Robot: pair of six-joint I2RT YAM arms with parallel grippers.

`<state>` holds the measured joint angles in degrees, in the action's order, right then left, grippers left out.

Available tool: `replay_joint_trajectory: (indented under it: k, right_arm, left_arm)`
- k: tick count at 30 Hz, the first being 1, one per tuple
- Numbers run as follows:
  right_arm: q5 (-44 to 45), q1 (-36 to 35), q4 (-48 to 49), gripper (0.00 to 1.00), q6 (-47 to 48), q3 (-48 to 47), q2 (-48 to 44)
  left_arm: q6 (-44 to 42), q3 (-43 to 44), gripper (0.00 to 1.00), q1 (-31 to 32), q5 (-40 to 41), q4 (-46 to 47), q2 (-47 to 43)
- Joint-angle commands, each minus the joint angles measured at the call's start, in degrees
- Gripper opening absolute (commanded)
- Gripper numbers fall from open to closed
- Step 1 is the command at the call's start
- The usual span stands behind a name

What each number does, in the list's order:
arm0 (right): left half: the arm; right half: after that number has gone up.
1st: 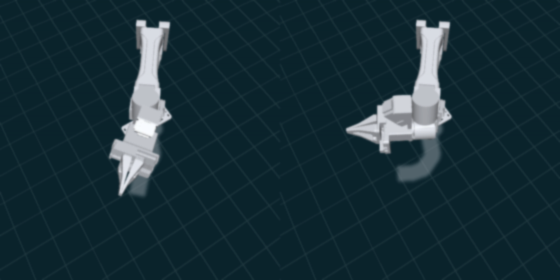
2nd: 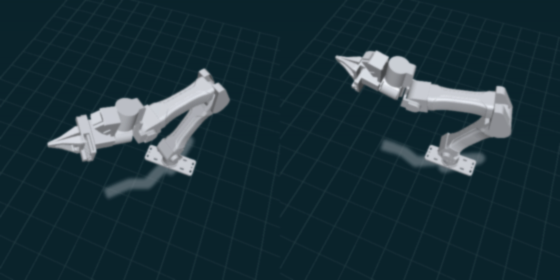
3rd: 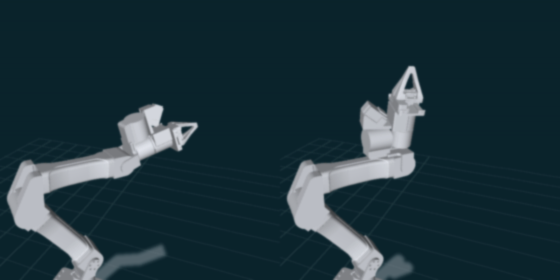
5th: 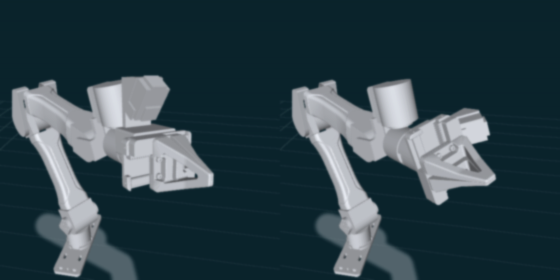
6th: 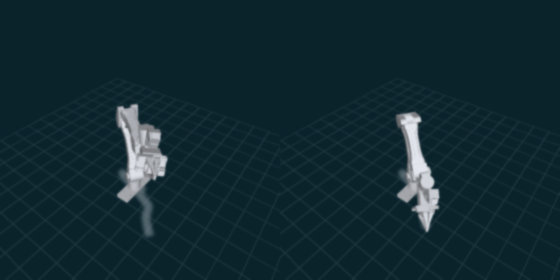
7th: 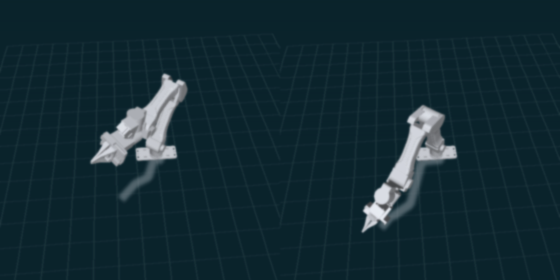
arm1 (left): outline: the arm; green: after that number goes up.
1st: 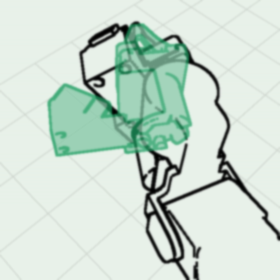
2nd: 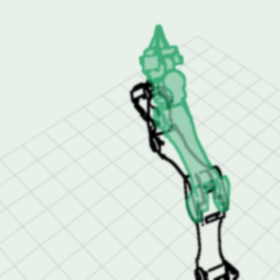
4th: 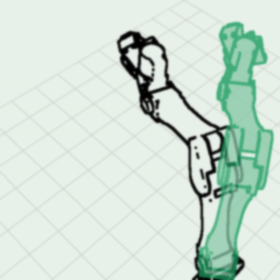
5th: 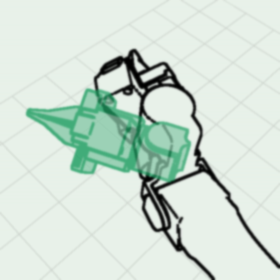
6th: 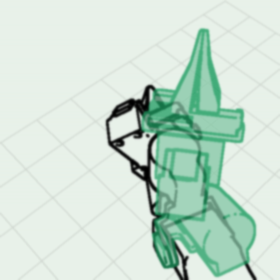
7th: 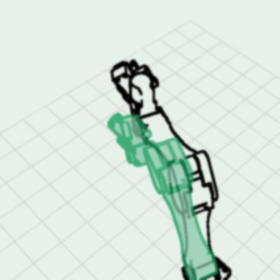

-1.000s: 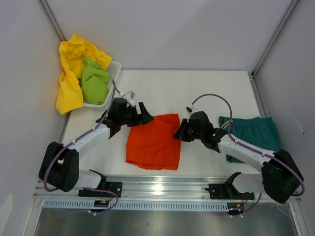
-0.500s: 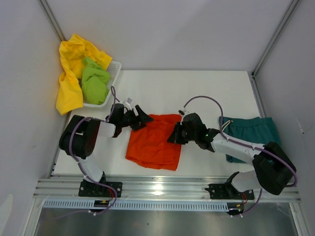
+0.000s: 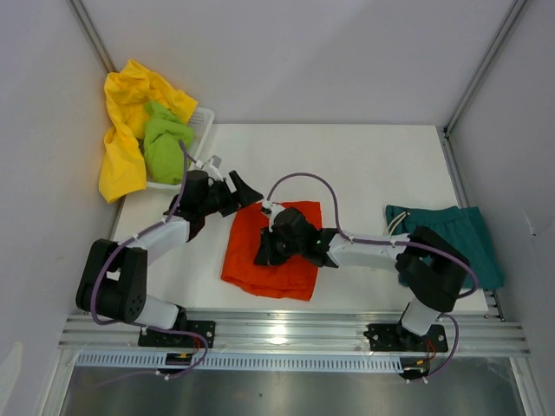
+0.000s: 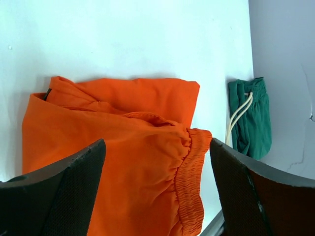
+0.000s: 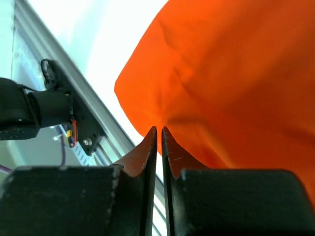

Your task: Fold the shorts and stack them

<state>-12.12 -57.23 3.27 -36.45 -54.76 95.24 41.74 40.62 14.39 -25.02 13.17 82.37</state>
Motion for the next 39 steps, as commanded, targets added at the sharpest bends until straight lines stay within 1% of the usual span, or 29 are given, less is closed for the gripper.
replay_joint_trajectory:
  k: [1,2,3,5,6,7,13,17,18,19,20,21,22,23,24,26,27,29,30,31,32,33,34,35,36,37,38,39]
  right_arm:
    - [-8.42,0.1,13.28,0.09,-1.95,-0.71,5.64]
    - [-13.93,0.19,16.91,0.09,-3.44,0.0,6.87]
    - [-16.59,0.54,25.47,0.08,-7.28,1.05,9.58]
    - [-21.78,0.72,33.08,0.08,-11.61,3.25,12.32]
    - [-22.59,0.81,38.08,0.08,-15.11,3.52,13.64]
    - [-23.21,0.81,39.52,0.08,-16.36,3.7,16.09]
    - [-22.16,0.89,39.27,0.1,-19.79,4.31,21.99]
    - [-23.65,1.59,41.03,0.11,-21.3,5.28,22.8]
    - [-24.17,1.86,40.07,0.11,-20.69,5.11,22.1]
    - [-24.18,2.38,38.32,0.12,-17.81,4.93,19.22]
    - [-23.48,2.39,31.0,0.14,-15.35,4.49,17.28]
    - [-22.43,2.3,25.79,0.17,-12.28,2.75,15.08]
    - [-18.68,2.13,20.86,0.2,-8.85,1.86,12.8]
    - [-16.21,1.25,11.24,0.26,-2.38,0.9,8.43]
    - [-13.66,0.72,7.32,0.48,0.04,-0.25,6.12]
    - [-7.52,0.28,0.73,0.66,2.95,-0.17,-0.28]
    - [-6.0,0.28,-0.53,0.77,2.87,0.27,-2.32]
    - [-1.88,0.02,-3.25,0.84,0.26,1.93,-5.93]
    - [0.49,-0.33,-5.88,0.91,-1.42,2.55,-9.16]
    - [3.3,-0.86,-7.38,0.93,-3.7,3.95,-10.68]
    - [8.81,-2.52,-9.49,0.98,-9.03,4.92,-12.17]
    - [11.04,-3.4,-9.77,0.99,-12.21,6.23,-14.62]
    - [12.72,-4.37,-9.34,0.99,-15.55,8.77,-15.78]
    - [16.74,-5.25,-8.64,0.99,-18.8,10.01,-16.66]
    - [18.69,-7.52,-7.93,0.99,-24.67,11.16,-18.15]
    - [21.41,-8.67,-8.36,0.99,-28.64,12.13,-18.94]
    - [27.87,-10.16,-8.8,0.99,-32.42,13.53,-19.65]
    - [31.07,-13.49,-9.24,0.99,-39.68,14.06,-20.35]
  left_arm:
    - [-2.89,1.65,0.87,0.2,0.5,-4.03,-1.6]
    - [-3.24,1.74,0.87,0.2,0.41,-4.29,-1.68]
    - [-3.41,1.74,0.87,0.2,0.41,-4.55,-1.77]
    - [-4.03,1.74,0.88,0.28,1.02,-5.25,-2.21]
    - [-4.2,1.66,0.87,0.28,1.37,-5.43,-2.3]
    - [-4.47,1.65,0.87,0.28,1.55,-5.87,-2.56]
    - [-5.7,2.0,0.88,0.28,3.3,-8.15,-4.14]
    - [-6.05,2.53,0.88,0.37,3.39,-8.77,-3.36]
    - [-6.57,3.14,0.88,0.63,3.66,-9.04,-3.01]
    - [-7.01,3.32,0.88,0.98,5.14,-10.34,-2.92]
    - [-7.54,3.85,0.88,1.34,5.93,-11.14,-2.83]
    - [-8.5,5.16,0.88,2.04,6.64,-11.84,-2.74]
    - [-9.04,5.87,0.88,2.39,8.13,-13.33,-2.48]
    - [-9.56,6.83,0.88,2.66,8.84,-15.08,-2.39]
    - [-10.7,7.8,0.88,3.44,9.63,-16.76,-2.3]
    - [-11.76,9.2,0.89,4.15,12.69,-18.35,-2.39]
    - [-12.72,9.73,0.89,4.85,13.84,-19.92,-2.39]
    - [-13.61,11.32,0.9,5.21,16.47,-21.16,-2.56]
    - [-14.31,11.67,0.89,5.47,17.45,-22.65,-2.65]
    - [-14.49,12.63,0.9,5.47,18.24,-23.18,-2.74]
    - [-14.84,12.99,0.9,5.56,19.47,-23.71,-3.0]
    - [-14.84,13.08,0.9,5.65,19.74,-24.15,-3.18]
    - [-15.02,13.08,0.9,5.56,20.09,-24.24,-3.7]
    - [-14.84,13.08,0.9,5.65,20.27,-24.33,-3.88]
    - [-14.75,13.17,0.9,5.82,20.27,-24.42,-4.06]
    - [-14.67,13.34,0.9,5.91,20.27,-24.68,-4.14]
    - [-14.67,13.52,0.9,6.17,20.44,-25.12,-4.23]
    - [-14.75,13.61,0.9,6.26,20.62,-25.56,-4.41]
